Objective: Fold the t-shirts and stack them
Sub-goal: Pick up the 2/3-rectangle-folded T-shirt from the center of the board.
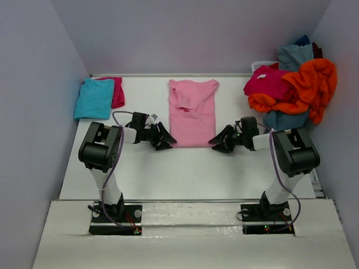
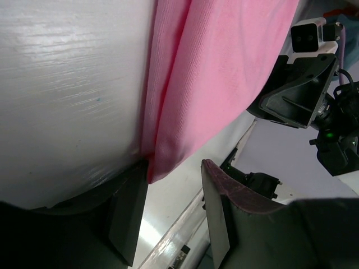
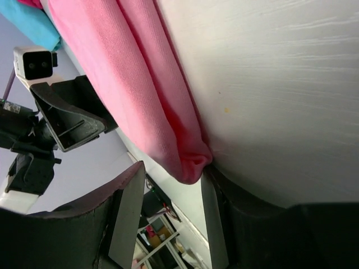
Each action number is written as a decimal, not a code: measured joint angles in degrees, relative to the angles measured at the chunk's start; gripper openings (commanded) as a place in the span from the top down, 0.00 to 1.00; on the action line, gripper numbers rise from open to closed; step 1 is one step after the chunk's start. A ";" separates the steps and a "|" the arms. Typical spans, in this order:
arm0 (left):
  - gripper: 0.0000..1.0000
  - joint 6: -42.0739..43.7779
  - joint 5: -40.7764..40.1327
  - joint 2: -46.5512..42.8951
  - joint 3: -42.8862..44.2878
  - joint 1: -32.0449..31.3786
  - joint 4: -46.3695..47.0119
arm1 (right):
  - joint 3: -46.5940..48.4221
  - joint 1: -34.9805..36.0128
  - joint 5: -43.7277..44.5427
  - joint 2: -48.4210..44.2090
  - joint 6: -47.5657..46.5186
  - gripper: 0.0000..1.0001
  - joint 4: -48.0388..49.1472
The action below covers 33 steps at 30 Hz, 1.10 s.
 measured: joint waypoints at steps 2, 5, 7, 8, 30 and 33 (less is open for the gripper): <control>0.52 -0.02 0.00 0.00 0.00 0.00 0.04 | 0.00 0.00 0.02 0.00 -0.22 0.54 -0.09; 0.58 0.04 -0.59 0.26 -0.20 -0.02 -0.04 | 0.00 0.00 0.26 0.00 -0.55 0.58 -0.35; 0.63 -0.07 -0.52 0.61 -0.22 0.04 -0.02 | 0.00 0.00 0.48 0.00 -0.87 0.62 -0.61; 0.64 -0.09 -0.63 0.74 -0.22 0.04 -0.04 | 0.00 0.00 0.63 0.00 -1.16 0.62 -0.81; 0.94 0.90 -5.11 -0.22 1.03 -1.09 -3.43 | 4.70 0.00 3.52 -0.83 -9.51 0.93 -12.13; 0.94 1.07 -7.50 -1.51 0.83 -2.19 -4.15 | 5.57 0.00 3.56 -2.32 -11.30 0.93 -14.71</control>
